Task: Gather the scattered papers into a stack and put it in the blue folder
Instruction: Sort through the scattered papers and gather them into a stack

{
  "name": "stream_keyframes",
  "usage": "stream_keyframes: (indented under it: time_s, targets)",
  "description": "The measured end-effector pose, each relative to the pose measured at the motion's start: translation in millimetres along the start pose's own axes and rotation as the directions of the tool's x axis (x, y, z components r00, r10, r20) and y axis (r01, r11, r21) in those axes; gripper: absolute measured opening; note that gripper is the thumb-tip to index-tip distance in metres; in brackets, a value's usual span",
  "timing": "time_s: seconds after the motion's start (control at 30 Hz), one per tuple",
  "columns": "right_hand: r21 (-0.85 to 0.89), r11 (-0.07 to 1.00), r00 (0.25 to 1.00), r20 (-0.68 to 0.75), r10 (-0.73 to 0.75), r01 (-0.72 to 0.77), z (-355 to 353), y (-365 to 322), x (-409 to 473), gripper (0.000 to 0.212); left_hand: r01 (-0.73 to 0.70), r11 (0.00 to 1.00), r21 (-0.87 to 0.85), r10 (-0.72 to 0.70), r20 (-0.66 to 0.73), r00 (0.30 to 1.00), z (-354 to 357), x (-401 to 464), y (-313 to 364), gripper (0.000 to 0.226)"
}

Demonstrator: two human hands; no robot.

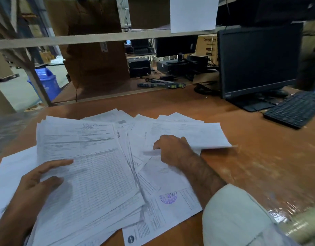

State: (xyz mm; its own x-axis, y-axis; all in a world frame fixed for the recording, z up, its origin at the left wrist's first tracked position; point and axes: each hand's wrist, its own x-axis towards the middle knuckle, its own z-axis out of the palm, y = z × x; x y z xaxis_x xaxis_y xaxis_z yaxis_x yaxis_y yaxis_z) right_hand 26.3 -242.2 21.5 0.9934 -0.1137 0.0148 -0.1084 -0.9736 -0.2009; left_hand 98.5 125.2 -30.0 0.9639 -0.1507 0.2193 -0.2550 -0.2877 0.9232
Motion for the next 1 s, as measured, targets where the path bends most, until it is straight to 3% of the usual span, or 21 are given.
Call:
stream_keyframes:
  time_s: [0.1, 0.17, 0.23, 0.33, 0.37, 0.43, 0.5, 0.67, 0.77, 0.83, 0.87, 0.93, 1.0]
  targets:
    - [0.083, 0.993, 0.993, -0.097, -0.071, 0.079, -11.2, 6.8, -2.0, 0.029, 0.024, 1.0, -0.006, -0.025, -0.021, 0.999, -2.6, -0.6, 1.5, 0.044]
    - [0.198, 0.968, 0.987, -0.071, -0.143, 0.154, -15.3, 16.7, -4.3, 0.021, 0.047, 0.998, -0.036, -0.049, -0.049, 0.998, -1.6, -3.0, 5.2, 0.044]
    - [0.317, 0.927, 0.977, 0.003, -0.214, 0.202, -21.9, 25.7, -9.4, 0.032, 0.044, 0.997, -0.059, -0.048, -0.073, 0.996, -0.7, -5.1, 9.0, 0.045]
    - [0.541, 0.838, 0.99, 0.068, -0.119, 0.064, -31.1, 33.5, -9.5, 0.044, 0.042, 0.997, -0.067, -0.048, -0.086, 0.995, 0.0, -5.8, 11.1, 0.047]
    - [0.503, 0.864, 0.997, 0.052, -0.053, 0.02, -29.0, 34.6, -6.7, 0.045, 0.045, 0.996, -0.073, -0.051, -0.088, 0.995, 0.5, -5.7, 11.3, 0.047]
    - [0.218, 0.976, 0.999, 0.026, 0.024, -0.029, -18.1, 32.6, -2.4, 0.054, 0.045, 0.996, -0.079, -0.052, -0.087, 0.995, 1.9, -6.2, 12.2, 0.045]
    - [0.027, 1.0, 0.989, 0.151, 0.005, -0.009, -3.1, 27.5, -1.1, 0.071, 0.029, 0.998, -0.059, -0.033, -0.07, 0.997, 4.6, -7.5, 13.9, 0.044]
    - [0.102, 0.989, 0.927, 0.348, -0.138, 0.109, -8.5, 24.6, -5.3, 0.057, 0.008, 0.998, -0.069, -0.013, -0.069, 0.998, 4.0, -10.2, 17.2, 0.042]
    - [0.194, 0.976, 0.953, 0.265, -0.147, 0.096, -13.4, 22.0, -6.9, 0.041, 0.008, 0.998, -0.058, -0.012, -0.066, 0.998, 0.7, -10.8, 15.4, 0.042]
    - [0.191, 0.982, 0.996, 0.086, -0.008, -0.008, -11.9, 27.9, -4.8, 0.021, 0.015, 0.999, -0.053, -0.018, -0.059, 0.998, -0.5, -10.0, 12.6, 0.041]
    - [0.181, 0.978, 0.995, -0.002, 0.102, -0.1, -11.5, 31.4, -4.8, 0.021, 0.015, 0.999, -0.052, -0.018, -0.054, 0.998, -0.5, -9.5, 11.7, 0.041]
    - [0.156, 0.943, 0.95, -0.062, 0.306, -0.293, -11.3, 36.1, -11.0, 0.044, 0.009, 0.999, -0.045, -0.011, -0.047, 0.999, 1.1, -9.2, 11.1, 0.042]
    - [0.119, 0.924, 0.929, -0.04, 0.369, -0.362, -10.0, 38.7, -15.2, 0.059, 0.008, 0.999, -0.049, -0.01, -0.037, 0.999, 3.4, -9.8, 11.7, 0.042]
